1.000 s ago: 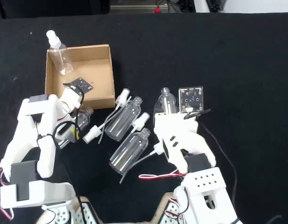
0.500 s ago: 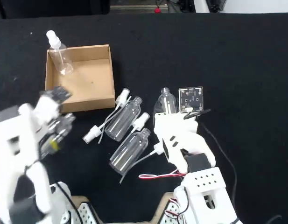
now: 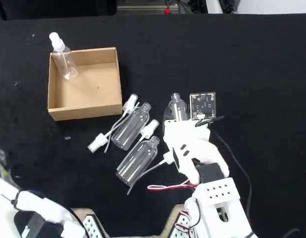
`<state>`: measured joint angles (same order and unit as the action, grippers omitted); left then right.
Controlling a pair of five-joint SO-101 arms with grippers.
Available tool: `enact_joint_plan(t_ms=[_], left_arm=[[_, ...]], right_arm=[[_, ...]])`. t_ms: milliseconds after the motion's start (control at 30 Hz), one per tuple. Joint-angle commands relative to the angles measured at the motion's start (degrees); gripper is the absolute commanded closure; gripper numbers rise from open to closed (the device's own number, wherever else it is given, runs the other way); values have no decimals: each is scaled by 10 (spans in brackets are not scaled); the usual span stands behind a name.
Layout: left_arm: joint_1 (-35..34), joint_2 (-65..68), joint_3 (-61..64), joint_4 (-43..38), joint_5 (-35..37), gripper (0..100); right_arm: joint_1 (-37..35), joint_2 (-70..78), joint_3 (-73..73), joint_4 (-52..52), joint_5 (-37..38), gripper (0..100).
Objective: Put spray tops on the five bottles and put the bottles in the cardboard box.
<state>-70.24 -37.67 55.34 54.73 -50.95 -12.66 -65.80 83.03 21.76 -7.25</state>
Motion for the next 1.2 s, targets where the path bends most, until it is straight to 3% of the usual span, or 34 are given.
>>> enact_joint_plan(t_ms=[0, 200, 433, 667, 867, 1033, 1167], left_arm=[[-43, -17, 2, -8, 7, 667], [-41, -18, 15, -8, -29, 680], [-23, -17, -81, 2, 32, 684], [2, 89, -272, 159, 112, 686], [6, 268, -400, 249, 118, 686], [2, 356, -433, 244, 134, 686], [1, 375, -422, 166, 139, 686]], right_arm=[[8, -8, -14, -13, -2, 786], [8, -8, -14, -13, -2, 786], [8, -6, -14, -13, -2, 786], [8, -6, -13, -13, -2, 786], [8, -6, -13, -13, -2, 786], [8, -6, -13, -13, -2, 786], [8, -6, -13, -13, -2, 786]])
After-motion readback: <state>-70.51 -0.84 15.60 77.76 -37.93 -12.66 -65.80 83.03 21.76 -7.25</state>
